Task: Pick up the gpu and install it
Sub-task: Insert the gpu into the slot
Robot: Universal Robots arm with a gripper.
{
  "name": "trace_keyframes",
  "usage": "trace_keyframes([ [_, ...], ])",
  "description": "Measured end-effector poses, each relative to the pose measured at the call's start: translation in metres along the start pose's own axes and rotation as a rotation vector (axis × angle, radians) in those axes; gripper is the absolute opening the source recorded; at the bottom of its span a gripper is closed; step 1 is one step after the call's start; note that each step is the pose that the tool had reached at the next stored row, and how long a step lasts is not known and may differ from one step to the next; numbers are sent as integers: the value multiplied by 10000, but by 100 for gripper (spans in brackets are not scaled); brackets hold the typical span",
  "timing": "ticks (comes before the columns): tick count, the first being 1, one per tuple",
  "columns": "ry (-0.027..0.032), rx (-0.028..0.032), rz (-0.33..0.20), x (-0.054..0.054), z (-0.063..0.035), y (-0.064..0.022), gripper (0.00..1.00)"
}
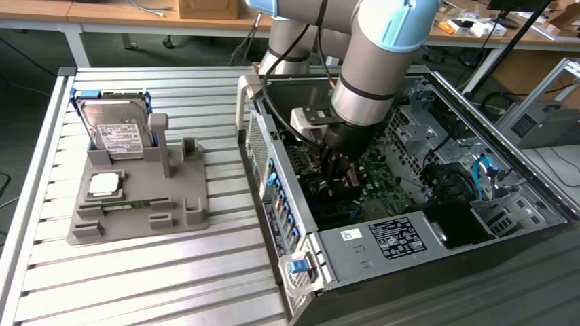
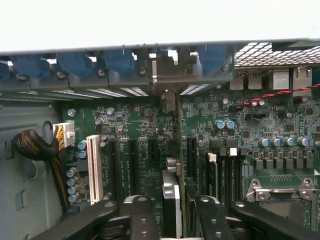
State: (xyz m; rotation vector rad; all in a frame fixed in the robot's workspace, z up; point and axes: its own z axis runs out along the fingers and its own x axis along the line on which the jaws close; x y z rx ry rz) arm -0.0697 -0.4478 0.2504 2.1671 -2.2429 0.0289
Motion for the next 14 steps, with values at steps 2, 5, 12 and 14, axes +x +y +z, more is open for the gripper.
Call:
trace_keyframes([
  [2, 0, 0, 0, 0, 0, 0, 40],
  [5, -12, 6, 0, -1, -22, -1, 40],
  [12, 1, 1, -2, 4, -245, -1, 40],
  [14, 0, 1, 0, 0, -302, 0, 40],
])
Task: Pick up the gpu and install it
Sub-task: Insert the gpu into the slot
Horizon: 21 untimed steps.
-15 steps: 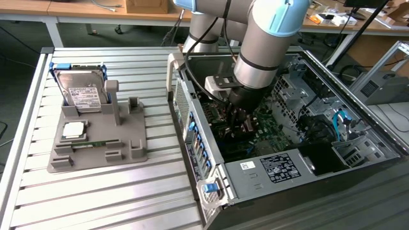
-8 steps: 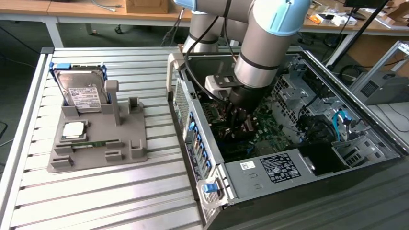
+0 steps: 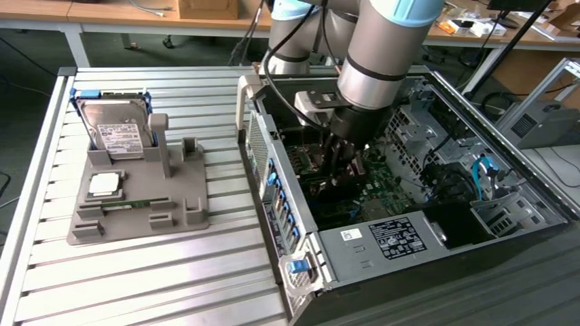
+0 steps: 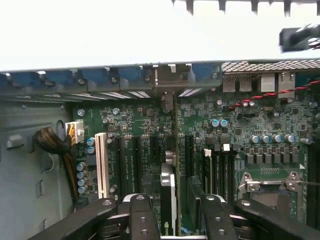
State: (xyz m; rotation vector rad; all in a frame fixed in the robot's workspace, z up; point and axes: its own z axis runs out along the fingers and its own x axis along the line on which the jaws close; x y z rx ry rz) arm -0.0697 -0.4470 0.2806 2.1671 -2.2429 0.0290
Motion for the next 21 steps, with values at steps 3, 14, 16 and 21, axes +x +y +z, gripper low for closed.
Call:
trace_keyframes([
  [3, 1, 0, -1, -7, -70, 0, 38],
  [14, 7, -129, -62, -11, -73, -200, 11],
  [16, 8, -183, -67, -14, -69, -295, 11],
  [21, 12, -310, -77, -23, -60, -548, 11],
])
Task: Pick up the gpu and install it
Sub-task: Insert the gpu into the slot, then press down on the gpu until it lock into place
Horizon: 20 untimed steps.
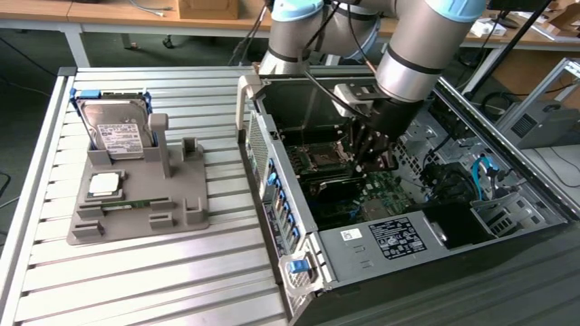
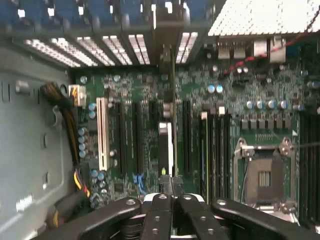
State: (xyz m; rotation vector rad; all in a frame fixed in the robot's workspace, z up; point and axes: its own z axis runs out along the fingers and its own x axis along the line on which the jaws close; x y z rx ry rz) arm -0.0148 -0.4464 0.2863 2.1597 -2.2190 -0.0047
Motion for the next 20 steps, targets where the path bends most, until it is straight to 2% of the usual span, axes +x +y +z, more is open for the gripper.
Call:
trace_keyframes([
  [5, 3, -98, -14, -7, -7, -234, 11],
  [8, 5, -119, -17, -9, -9, -302, 11],
  [18, 4, -121, -18, -8, -9, -304, 11],
  [19, 4, -120, -18, -8, -8, -290, 11],
  [20, 3, -119, -19, -6, -6, -242, 11],
])
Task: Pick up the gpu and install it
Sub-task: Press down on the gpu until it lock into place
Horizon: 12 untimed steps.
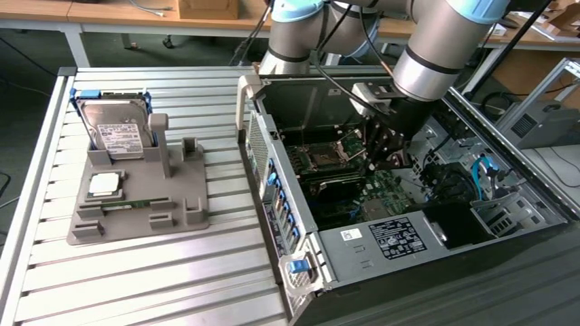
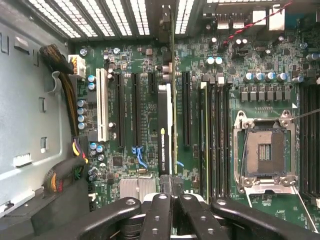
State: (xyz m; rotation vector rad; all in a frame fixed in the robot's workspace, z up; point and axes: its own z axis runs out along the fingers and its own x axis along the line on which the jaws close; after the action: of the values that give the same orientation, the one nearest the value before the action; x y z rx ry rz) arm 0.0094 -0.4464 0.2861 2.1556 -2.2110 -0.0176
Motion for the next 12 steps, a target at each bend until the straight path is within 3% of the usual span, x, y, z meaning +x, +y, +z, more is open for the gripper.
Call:
trace_keyframes([
  [10, -2, 40, 3, -8, 25, 454, 11],
  [12, 0, 51, 3, -8, 34, 598, 11],
])
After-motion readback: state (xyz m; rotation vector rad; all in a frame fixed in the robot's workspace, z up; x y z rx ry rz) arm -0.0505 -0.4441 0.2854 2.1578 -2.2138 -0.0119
